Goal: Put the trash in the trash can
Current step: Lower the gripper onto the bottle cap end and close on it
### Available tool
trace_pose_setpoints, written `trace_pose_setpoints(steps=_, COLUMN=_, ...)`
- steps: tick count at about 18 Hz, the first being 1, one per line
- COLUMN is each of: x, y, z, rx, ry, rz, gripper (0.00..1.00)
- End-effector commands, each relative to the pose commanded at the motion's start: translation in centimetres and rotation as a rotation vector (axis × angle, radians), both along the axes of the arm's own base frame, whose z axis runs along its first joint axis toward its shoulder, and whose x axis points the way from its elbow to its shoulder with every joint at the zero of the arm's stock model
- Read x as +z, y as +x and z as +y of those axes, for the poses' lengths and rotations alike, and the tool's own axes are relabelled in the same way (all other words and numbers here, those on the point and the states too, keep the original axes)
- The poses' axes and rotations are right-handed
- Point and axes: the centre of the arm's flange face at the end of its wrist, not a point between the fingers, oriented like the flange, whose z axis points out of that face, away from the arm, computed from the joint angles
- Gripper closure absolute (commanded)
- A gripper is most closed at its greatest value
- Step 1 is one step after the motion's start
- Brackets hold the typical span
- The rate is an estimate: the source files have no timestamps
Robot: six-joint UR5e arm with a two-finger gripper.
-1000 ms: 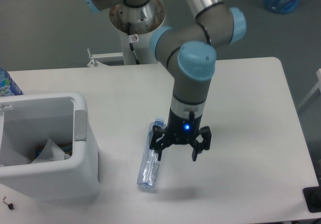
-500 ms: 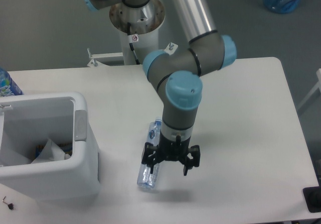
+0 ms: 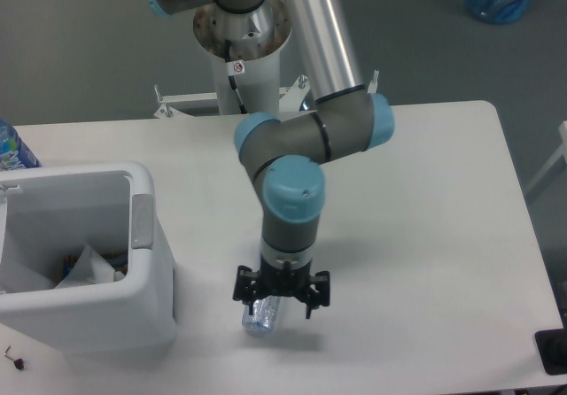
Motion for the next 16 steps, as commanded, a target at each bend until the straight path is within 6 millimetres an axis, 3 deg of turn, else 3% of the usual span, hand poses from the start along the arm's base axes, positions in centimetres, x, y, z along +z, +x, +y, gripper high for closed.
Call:
trace_pose_setpoints(steps=9, x=-3.0, y=0.3, z=0.5, rx=-0.009, ry=-0.037, rz=-0.023, gripper=0.0)
trace_pose_setpoints(steps=16, x=-4.3, y=0.6, z=0.9, rx=-0.023, ry=-0.061, rz=-0.019, gripper=0.0)
